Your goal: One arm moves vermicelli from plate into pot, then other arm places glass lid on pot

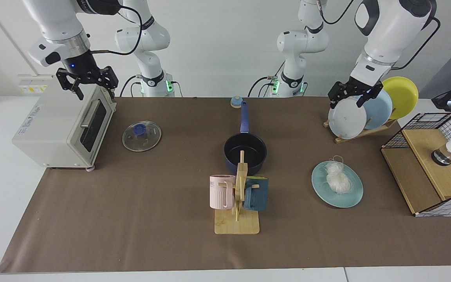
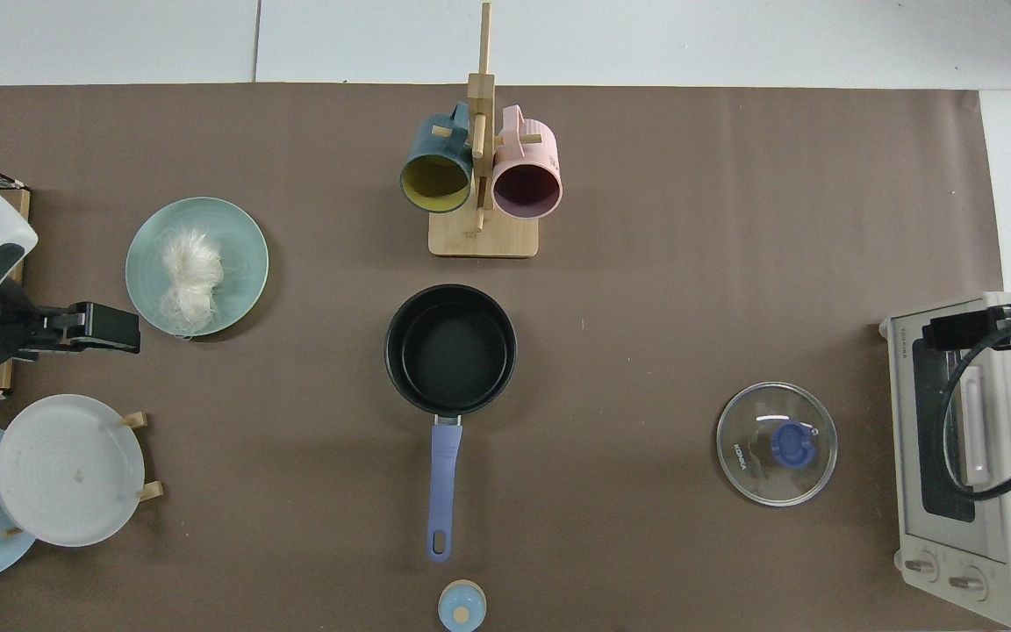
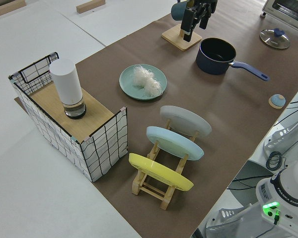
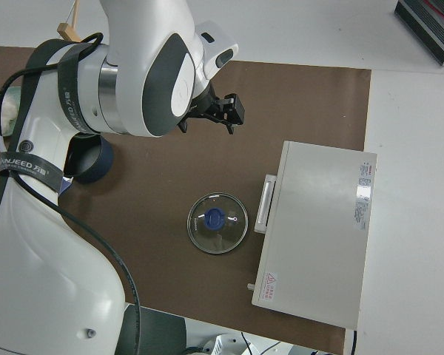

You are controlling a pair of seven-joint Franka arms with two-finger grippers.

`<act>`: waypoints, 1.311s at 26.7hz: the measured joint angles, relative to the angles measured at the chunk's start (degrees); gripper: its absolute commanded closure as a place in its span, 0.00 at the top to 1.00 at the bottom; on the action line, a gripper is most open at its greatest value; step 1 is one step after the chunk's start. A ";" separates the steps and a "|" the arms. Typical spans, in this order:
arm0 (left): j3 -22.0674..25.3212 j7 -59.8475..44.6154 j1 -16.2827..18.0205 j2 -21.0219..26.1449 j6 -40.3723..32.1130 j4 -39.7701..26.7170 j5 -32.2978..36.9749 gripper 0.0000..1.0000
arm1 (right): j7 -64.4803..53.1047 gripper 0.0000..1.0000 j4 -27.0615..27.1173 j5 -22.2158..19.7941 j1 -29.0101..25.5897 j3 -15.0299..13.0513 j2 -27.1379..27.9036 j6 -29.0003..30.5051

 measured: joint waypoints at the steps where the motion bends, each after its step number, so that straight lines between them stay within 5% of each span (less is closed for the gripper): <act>1: 0.00 -0.01 0.00 0.00 0.00 0.00 0.00 1.00 | 0.00 1.00 -0.01 0.00 0.00 0.02 -0.01 -0.13; 13: 0.01 -0.05 0.00 0.00 -0.01 0.01 0.00 1.00 | 0.00 1.00 -6.40 0.02 0.11 0.67 -2.68 -0.43; 21: -0.09 -0.06 0.00 0.00 0.22 0.05 0.00 1.00 | 0.00 1.00 -15.90 0.02 1.00 0.90 -4.52 6.70; 25: -0.04 -0.09 0.01 0.44 5.89 0.04 0.00 1.00 | 0.00 1.00 -21.83 0.02 1.09 0.95 -5.64 11.42; 35: 0.61 -0.18 0.64 13.91 21.99 2.00 0.03 1.00 | 0.00 1.00 -33.32 -0.04 1.84 1.03 -6.68 21.37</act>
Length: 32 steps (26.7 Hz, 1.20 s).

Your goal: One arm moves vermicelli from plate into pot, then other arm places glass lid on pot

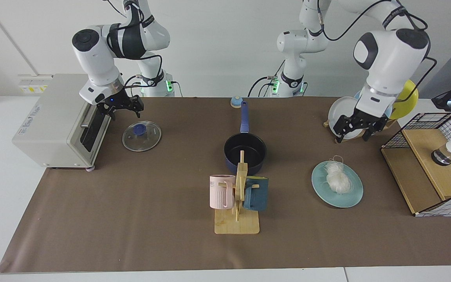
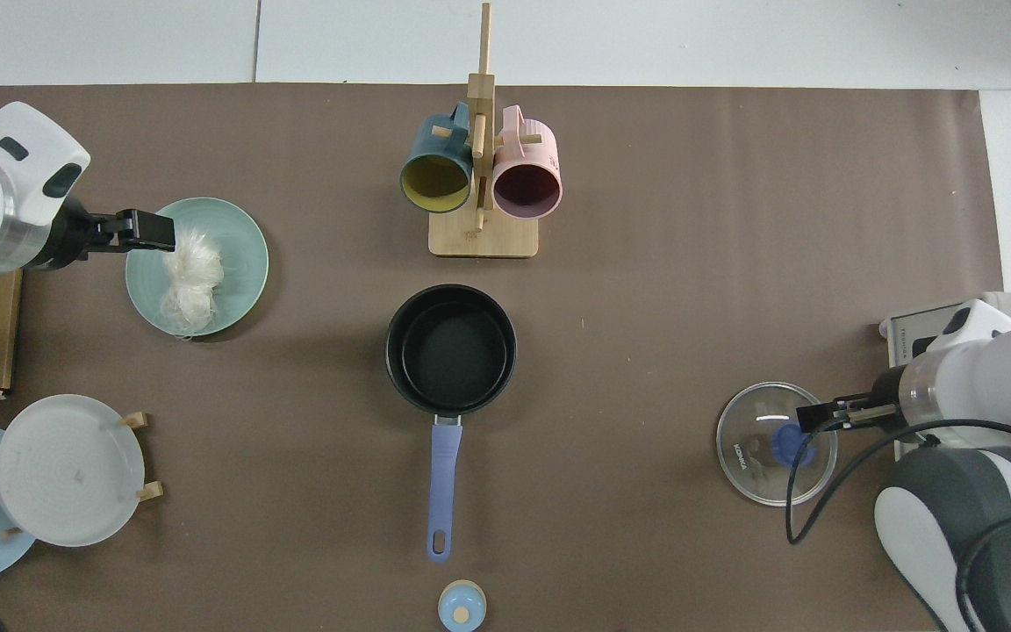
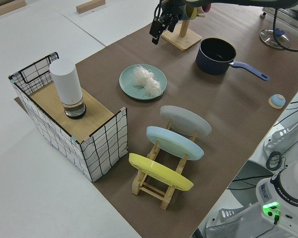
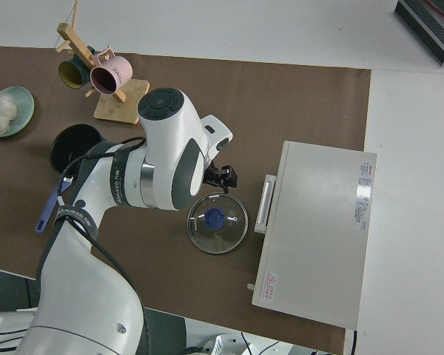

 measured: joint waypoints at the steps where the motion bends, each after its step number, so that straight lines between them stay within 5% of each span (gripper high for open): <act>1: 0.17 0.00 0.00 1.58 1.05 0.40 0.08 1.00 | 0.00 1.00 -0.77 -0.01 0.20 0.04 0.00 0.72; 14: 0.86 -3.81 0.09 15.68 12.34 2.40 3.13 1.00 | 0.00 1.00 -8.40 -0.09 0.65 0.08 0.04 7.30; 30: 1.69 -8.92 0.13 18.04 14.79 -0.76 3.25 0.99 | 0.00 1.00 -15.30 -1.70 0.41 -0.23 1.74 15.21; 32: 1.64 -9.22 0.13 18.20 15.15 -1.22 3.25 0.88 | 0.00 1.00 -15.80 -1.73 0.34 -0.26 2.36 16.19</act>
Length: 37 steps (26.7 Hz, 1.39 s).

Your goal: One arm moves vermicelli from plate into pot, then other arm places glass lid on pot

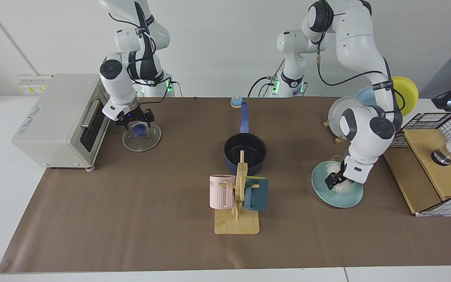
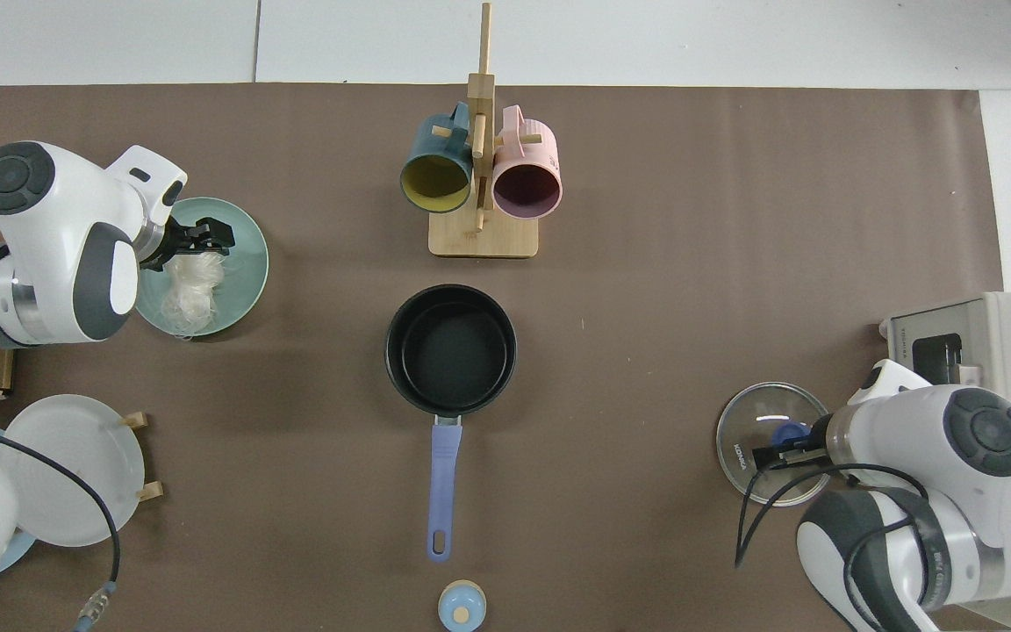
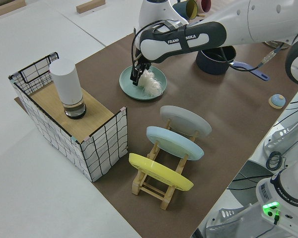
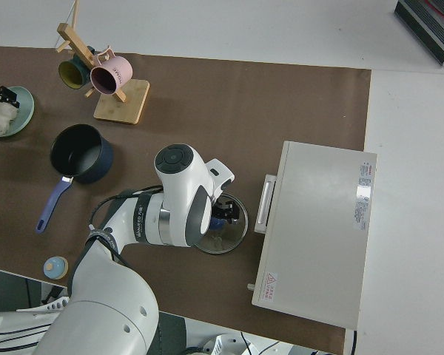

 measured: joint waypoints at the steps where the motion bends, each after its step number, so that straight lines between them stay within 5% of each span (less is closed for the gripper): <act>1: -0.01 -0.01 0.00 0.04 0.07 -0.12 0.00 0.70 | 0.00 1.00 -0.15 0.00 -0.07 -0.01 0.40 0.51; 4: -0.01 -0.01 0.00 0.06 0.09 -0.17 0.00 0.05 | 0.00 1.00 -0.42 -0.01 -0.34 -0.03 1.78 2.18; 5: -0.03 -0.01 -0.01 0.06 0.09 -0.16 0.00 0.00 | 0.00 1.00 -0.45 -0.01 -0.42 -0.03 2.24 2.70; 9: -0.26 -0.11 -0.07 0.04 -0.52 0.07 0.00 0.00 | 0.00 0.98 -0.47 -0.01 -0.62 -0.03 4.09 4.70; 10: -0.35 -0.11 -0.07 0.03 -1.01 0.31 0.00 0.00 | 0.00 0.90 -0.47 -0.01 -0.62 -0.03 4.41 4.99; 14: -0.66 -0.11 -0.09 -0.09 -5.06 2.40 0.00 0.00 | 0.08 0.34 -0.37 0.01 -0.59 0.06 4.78 5.30; 19: -1.71 -0.27 -0.09 -0.87 -12.21 6.62 -0.19 0.00 | 0.19 0.00 0.02 -0.02 -0.56 0.11 4.38 5.30; 29: -7.98 -8.78 -0.69 -9.63 -24.77 9.55 -5.52 0.00 | 0.19 0.00 5.00 -0.04 0.23 0.26 4.56 -2.32; 37: -19.80 -22.63 -1.78 -11.08 -25.50 8.43 -5.67 0.00 | 0.19 0.00 12.82 -0.04 1.37 0.32 3.81 -8.65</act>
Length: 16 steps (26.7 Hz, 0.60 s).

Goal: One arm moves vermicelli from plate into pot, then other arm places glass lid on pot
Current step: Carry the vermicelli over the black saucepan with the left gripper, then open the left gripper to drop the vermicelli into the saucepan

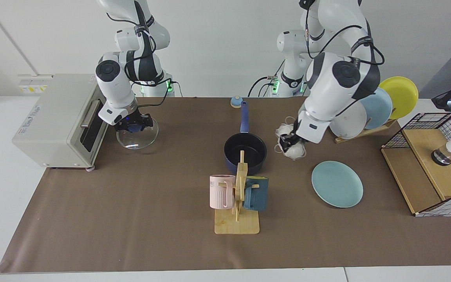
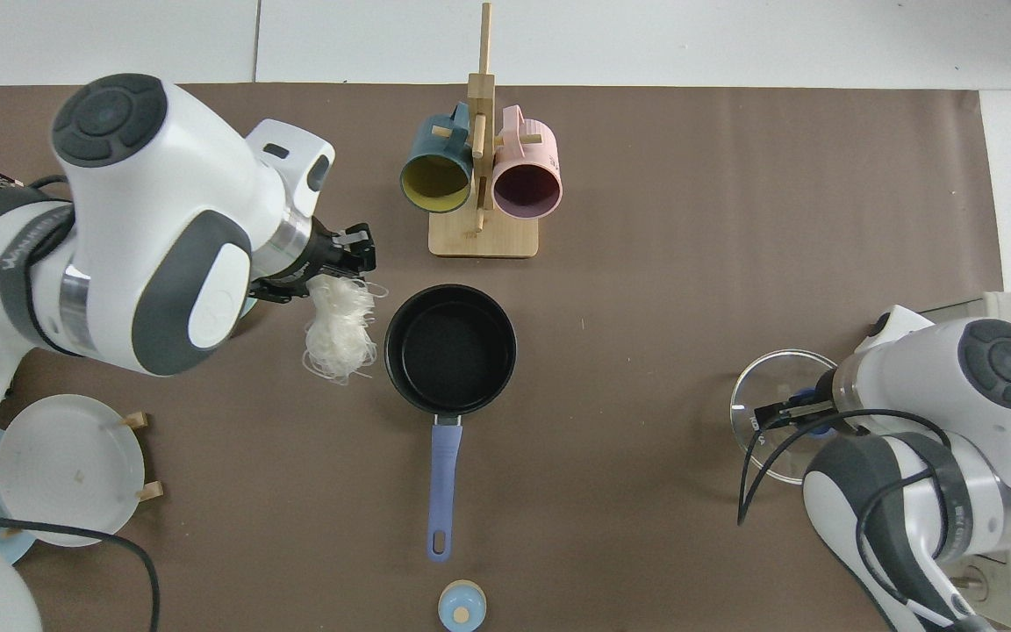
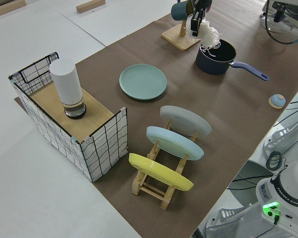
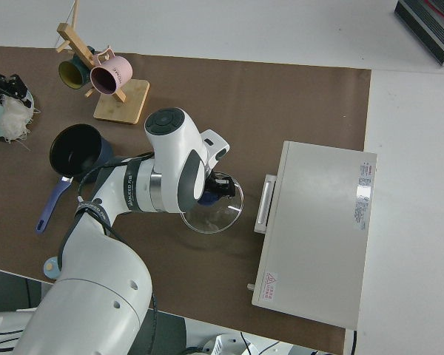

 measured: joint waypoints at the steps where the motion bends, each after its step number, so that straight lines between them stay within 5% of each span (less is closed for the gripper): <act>1: -1.42 -1.20 -0.11 0.06 0.29 -0.36 0.00 0.00 | 0.00 0.00 0.67 0.00 0.10 0.00 -0.22 -0.25; 8: -8.33 -6.94 -0.60 0.41 9.05 -6.25 0.00 0.00 | 0.00 0.00 3.72 0.02 0.24 -0.02 -2.94 -3.98; 16: -9.56 -7.46 -1.61 3.00 16.43 -11.40 0.00 0.00 | 0.15 0.00 1.79 0.11 0.25 -0.03 -6.83 -4.41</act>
